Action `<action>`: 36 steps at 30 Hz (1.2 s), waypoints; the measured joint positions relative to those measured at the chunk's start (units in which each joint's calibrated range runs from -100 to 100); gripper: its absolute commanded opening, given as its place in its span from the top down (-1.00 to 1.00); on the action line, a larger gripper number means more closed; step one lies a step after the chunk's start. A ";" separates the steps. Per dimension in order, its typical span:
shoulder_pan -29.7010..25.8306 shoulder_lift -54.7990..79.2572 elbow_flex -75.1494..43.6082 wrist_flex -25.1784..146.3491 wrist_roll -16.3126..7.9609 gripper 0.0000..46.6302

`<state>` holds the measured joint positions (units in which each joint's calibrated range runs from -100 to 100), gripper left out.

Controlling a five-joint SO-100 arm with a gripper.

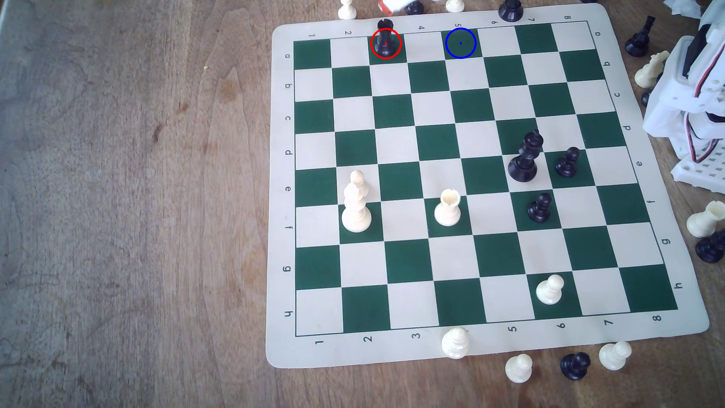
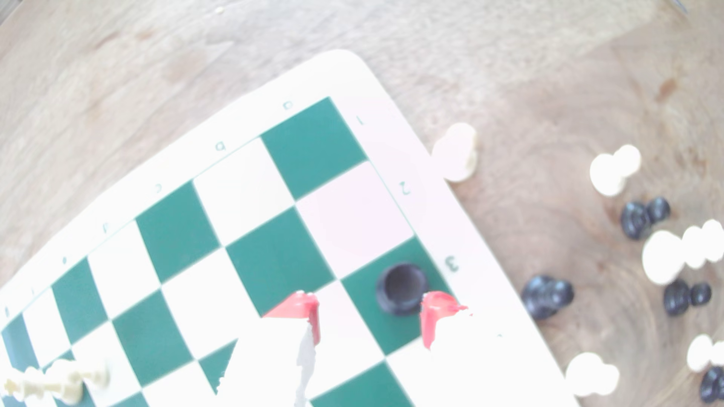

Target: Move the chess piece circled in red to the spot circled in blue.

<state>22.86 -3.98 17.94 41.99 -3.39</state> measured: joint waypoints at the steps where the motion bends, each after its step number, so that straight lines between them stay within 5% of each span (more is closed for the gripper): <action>1: 0.00 0.50 0.54 -0.80 -0.05 0.33; 36: 1.33 12.15 1.36 -10.28 -0.34 0.33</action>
<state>24.19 8.17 19.30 31.71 -3.74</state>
